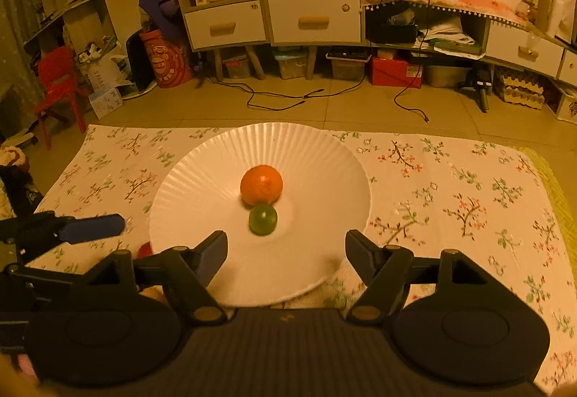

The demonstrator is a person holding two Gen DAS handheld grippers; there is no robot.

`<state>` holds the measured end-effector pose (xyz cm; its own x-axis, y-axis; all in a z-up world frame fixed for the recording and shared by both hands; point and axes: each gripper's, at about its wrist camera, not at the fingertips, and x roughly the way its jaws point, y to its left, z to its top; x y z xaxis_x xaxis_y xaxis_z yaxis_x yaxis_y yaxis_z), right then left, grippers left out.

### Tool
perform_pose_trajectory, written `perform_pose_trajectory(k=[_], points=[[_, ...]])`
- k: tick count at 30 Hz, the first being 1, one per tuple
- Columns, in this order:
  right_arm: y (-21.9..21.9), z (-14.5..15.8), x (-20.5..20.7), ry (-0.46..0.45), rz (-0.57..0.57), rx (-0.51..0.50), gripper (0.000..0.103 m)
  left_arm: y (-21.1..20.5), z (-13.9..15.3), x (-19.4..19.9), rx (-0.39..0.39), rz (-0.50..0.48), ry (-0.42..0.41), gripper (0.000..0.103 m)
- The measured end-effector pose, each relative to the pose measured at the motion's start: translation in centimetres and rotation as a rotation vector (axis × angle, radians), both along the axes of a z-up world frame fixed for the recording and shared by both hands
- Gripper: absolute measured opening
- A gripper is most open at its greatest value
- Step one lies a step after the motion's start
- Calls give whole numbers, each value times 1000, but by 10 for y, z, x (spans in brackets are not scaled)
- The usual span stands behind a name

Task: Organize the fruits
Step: 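Withdraw both open grippers from the plate back toward the fruit cluster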

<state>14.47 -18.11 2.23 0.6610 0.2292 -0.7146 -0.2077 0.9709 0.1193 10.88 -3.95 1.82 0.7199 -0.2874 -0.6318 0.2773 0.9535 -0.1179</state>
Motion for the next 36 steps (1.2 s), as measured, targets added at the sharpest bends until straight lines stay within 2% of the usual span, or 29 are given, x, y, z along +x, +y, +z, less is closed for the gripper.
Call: perform_pose_trajectory(k=[17, 27, 32, 36], points=[[13, 5, -51, -7, 12, 18, 86, 24, -1, -55, 78, -19, 37, 97], [17, -5, -77, -2, 18, 33, 92, 38, -12, -76, 40, -8, 53, 98], [17, -12, -87, -15, 29, 15, 96, 50, -22, -79, -4, 19, 111, 98], [19, -18, -95, -17, 50, 0, 99, 56, -29, -86, -1, 28, 128, 98]])
